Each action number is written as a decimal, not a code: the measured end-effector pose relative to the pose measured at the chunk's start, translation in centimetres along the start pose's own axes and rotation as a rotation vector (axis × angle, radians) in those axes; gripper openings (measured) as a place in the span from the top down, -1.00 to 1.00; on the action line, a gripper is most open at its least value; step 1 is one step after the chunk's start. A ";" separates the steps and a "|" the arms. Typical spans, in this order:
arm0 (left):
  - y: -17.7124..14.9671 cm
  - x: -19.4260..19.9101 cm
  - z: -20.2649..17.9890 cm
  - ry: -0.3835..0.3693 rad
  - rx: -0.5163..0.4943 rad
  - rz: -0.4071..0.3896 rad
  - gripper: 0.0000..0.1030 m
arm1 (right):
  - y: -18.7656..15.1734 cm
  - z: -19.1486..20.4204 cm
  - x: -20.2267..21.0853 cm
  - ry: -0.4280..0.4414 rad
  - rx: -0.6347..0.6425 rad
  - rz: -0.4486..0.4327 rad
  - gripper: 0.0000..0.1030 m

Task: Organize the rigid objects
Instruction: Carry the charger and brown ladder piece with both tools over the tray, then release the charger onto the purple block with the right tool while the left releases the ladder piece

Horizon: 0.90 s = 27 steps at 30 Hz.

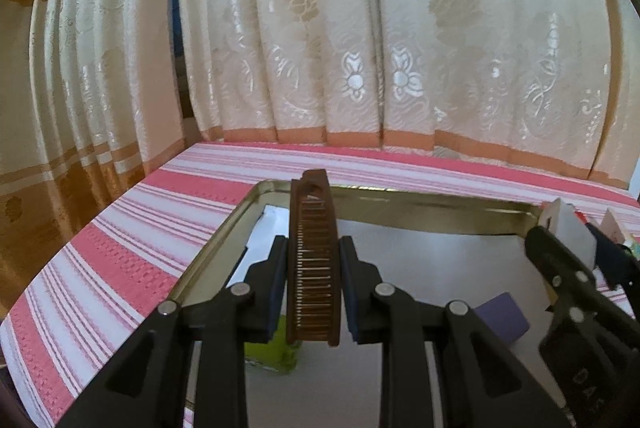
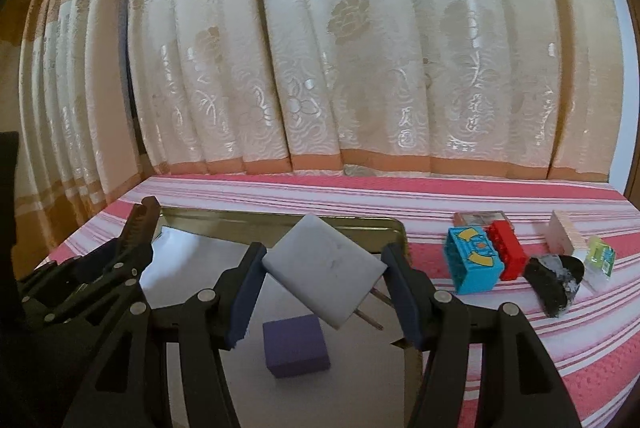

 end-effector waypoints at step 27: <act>-0.2 0.1 0.5 0.024 0.001 -0.002 0.53 | -0.8 1.8 -0.6 0.052 0.057 0.034 -0.27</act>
Point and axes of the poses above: each gripper's, at about its wrist camera, not at the fingertips, and x roughly against the way its jaws point, z to its left, y to its top, the point moved 9 cm from there along -x, roughly the way its jaws point, and after that the axes turned 12 degrees about -x, right-handed, at the moved point
